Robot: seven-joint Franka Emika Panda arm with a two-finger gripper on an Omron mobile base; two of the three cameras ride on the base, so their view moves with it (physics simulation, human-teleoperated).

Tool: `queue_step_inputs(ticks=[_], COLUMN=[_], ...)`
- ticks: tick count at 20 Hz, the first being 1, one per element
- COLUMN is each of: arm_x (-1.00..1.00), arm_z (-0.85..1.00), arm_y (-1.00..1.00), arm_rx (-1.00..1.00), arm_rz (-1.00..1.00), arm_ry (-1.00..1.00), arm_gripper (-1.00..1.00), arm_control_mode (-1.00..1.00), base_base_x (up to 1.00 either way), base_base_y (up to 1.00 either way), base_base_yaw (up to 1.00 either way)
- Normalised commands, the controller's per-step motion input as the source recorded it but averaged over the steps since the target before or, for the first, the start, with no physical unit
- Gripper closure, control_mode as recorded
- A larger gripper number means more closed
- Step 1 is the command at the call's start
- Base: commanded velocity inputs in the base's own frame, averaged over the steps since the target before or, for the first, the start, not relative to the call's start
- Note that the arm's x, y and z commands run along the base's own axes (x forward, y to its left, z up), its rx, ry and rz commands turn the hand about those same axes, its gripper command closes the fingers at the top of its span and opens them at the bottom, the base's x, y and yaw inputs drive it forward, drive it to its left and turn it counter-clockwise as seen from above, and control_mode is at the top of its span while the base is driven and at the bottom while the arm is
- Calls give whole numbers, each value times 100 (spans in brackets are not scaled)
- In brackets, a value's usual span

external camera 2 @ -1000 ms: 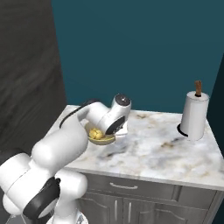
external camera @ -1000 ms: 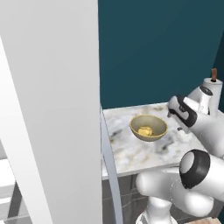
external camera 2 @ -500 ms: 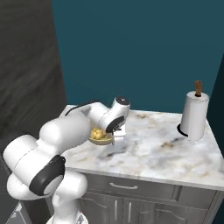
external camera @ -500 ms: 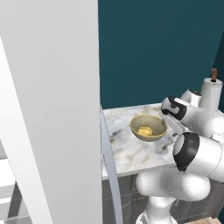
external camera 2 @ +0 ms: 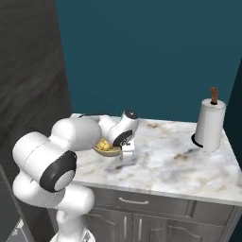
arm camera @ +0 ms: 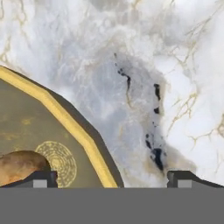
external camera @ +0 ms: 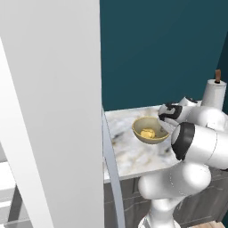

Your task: Place the bowl with the onion and potato on the second highest shelf of the fridge. Place the bowl with the chicken drumstick and steak on the top shelf of the fridge.

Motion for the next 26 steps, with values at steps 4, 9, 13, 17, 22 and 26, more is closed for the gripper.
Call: queue_step_inputs(ticks=[4,9,13,17,22,26], arm_x=[24,7,-3,-56,-83,-100], arm_z=[-32,-8,0,22,80,100], arm_y=[6,12,0,0,0,0], arm_rx=[0,-2,0,0,0,0], arm_rz=[0,0,0,-3,-5,-2], arm_ry=[0,1,-1,-14,-25,-29], arm_gripper=[-100,100,100,100,100,100], arm_control_mode=[-100,-100,-100,-100,-100,-100], base_base_x=[0,0,0,0,0,0], base_base_y=[0,0,0,0,0,0], base_base_yaw=[0,0,0,0,0,0])
